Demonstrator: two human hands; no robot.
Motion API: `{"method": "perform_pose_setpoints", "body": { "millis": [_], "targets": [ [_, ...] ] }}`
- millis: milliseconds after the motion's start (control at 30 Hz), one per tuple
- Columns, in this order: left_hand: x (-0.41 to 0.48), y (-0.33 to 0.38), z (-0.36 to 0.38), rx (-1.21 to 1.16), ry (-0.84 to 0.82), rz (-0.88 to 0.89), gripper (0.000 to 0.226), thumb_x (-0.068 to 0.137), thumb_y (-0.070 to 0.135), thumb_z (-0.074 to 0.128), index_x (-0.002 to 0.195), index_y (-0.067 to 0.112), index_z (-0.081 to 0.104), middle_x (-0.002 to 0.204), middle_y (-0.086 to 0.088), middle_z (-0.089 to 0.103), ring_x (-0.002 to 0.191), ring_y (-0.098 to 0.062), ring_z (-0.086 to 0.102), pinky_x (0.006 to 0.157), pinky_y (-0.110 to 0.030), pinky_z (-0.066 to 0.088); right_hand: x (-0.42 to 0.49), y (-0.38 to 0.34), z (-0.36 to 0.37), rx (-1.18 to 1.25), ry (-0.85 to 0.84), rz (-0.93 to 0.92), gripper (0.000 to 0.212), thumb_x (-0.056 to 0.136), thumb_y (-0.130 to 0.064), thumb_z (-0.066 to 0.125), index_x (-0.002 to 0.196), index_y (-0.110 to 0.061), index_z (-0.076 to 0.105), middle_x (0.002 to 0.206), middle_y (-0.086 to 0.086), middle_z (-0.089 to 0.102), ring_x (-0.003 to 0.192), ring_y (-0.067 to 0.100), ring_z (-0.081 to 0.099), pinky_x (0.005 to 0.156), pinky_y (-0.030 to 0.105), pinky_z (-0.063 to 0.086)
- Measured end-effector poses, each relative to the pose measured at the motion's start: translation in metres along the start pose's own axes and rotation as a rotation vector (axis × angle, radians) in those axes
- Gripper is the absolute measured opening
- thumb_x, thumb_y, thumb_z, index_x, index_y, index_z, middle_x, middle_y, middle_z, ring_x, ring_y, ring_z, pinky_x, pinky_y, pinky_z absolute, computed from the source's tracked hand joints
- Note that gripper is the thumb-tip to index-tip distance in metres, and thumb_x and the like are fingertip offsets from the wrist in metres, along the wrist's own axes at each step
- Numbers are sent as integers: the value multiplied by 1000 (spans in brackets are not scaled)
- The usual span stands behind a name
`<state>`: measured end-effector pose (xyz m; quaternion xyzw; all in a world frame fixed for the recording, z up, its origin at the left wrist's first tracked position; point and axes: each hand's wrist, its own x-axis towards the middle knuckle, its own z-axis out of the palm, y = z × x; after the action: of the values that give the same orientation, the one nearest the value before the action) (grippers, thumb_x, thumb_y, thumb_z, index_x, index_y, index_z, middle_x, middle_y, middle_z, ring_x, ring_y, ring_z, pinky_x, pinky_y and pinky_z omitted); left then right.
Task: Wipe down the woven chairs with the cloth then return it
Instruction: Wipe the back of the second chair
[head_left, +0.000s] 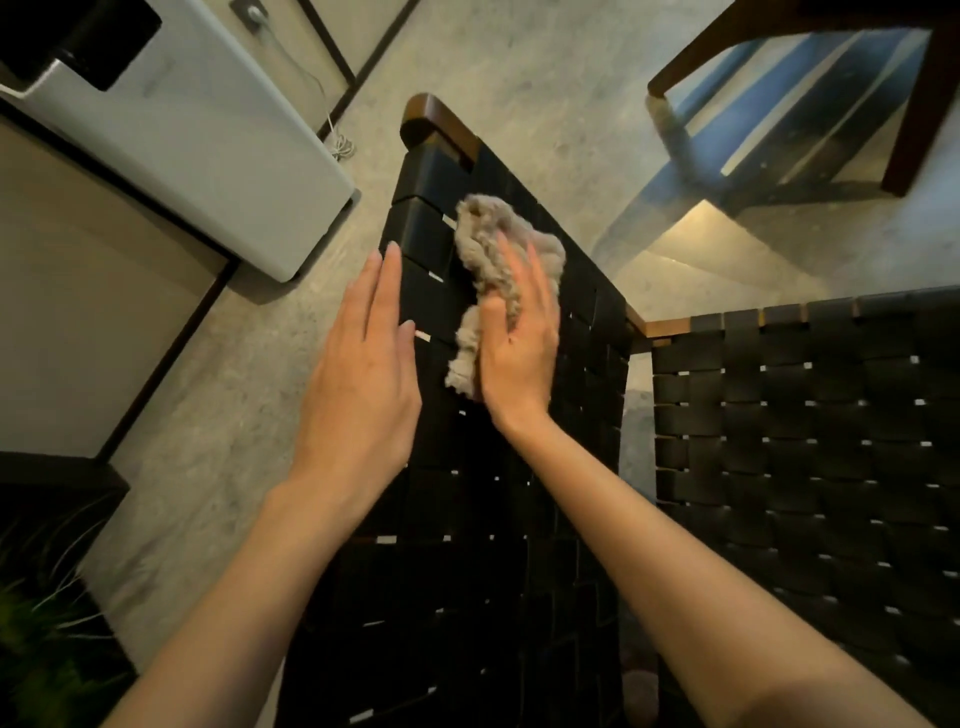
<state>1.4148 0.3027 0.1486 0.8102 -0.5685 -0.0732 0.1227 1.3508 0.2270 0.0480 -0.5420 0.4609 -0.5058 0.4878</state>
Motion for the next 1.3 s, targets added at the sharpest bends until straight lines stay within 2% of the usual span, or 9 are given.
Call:
{"method": "perform_pose_setpoints", "body": {
  "millis": [100, 167, 233, 333, 400, 667, 900, 1067, 1300],
  "targets": [
    [15, 1, 0, -21, -6, -43, 54, 102, 28, 26, 152, 24, 7, 159, 6, 11, 144, -6, 11, 114, -23, 12, 27, -34, 24, -73, -52, -110, 50, 91, -41, 34, 139, -32, 45, 156, -3, 26, 142, 21, 21, 117, 39, 12],
    [24, 3, 2, -23, -11, -47, 54, 101, 29, 26, 152, 23, 8, 159, 6, 9, 144, -6, 10, 117, -26, 13, 32, -31, 24, -92, -39, -113, 54, 87, -43, 35, 138, -31, 48, 155, -4, 27, 140, 25, 22, 114, 41, 23],
    [33, 6, 5, -20, 2, -38, 54, 101, 30, 26, 152, 23, 7, 159, 7, 6, 145, -5, 8, 116, -24, 13, 31, -11, 17, -92, -18, -101, 52, 86, -42, 38, 137, -34, 46, 155, -5, 27, 137, 26, 22, 102, 27, 34],
    [45, 12, 11, 48, 36, 14, 54, 102, 26, 27, 152, 20, 7, 160, 4, 4, 145, -9, 7, 113, -19, 9, 32, 29, 4, -131, 31, 3, 49, 88, -34, 44, 135, -44, 35, 155, -10, 24, 139, 22, 18, 81, 4, 22],
    [51, 14, 14, 150, 57, 62, 54, 102, 21, 31, 152, 17, 10, 160, 0, 5, 146, -17, 11, 116, -28, 16, 31, 60, -7, -166, 58, 94, 50, 91, -28, 47, 138, -40, 38, 155, -12, 23, 140, 20, 17, 84, 0, 21],
    [54, 11, 22, 362, 46, 79, 53, 102, 20, 33, 152, 22, 15, 159, -4, -3, 145, -28, 14, 113, -44, 30, 20, 176, -59, -267, 145, 588, 46, 101, -22, 39, 146, -19, 34, 156, 3, 24, 140, 26, 24, 114, 37, 18],
    [55, 12, 22, 344, 57, 75, 52, 102, 19, 34, 151, 21, 18, 160, -6, 0, 145, -26, 13, 114, -40, 27, 3, 185, -73, -289, 219, 960, 47, 103, -30, 33, 147, -13, 32, 152, 10, 29, 136, 29, 31, 110, 37, 23],
    [53, 13, 19, 320, 35, 76, 53, 102, 19, 34, 151, 21, 16, 160, -5, -2, 146, -26, 11, 115, -40, 28, 20, 111, -47, -136, 204, 565, 45, 100, -12, 38, 144, -23, 39, 152, 1, 32, 135, 15, 34, 97, 19, 27],
    [53, 14, 19, 330, 11, 63, 60, 99, 15, 42, 152, 21, 13, 160, -5, -5, 146, -26, 7, 112, -43, 32, 93, -9, 15, -41, -101, -221, 45, 95, -25, 44, 139, -28, 45, 152, -1, 33, 138, 17, 26, 113, 39, 20]
  ]
}}
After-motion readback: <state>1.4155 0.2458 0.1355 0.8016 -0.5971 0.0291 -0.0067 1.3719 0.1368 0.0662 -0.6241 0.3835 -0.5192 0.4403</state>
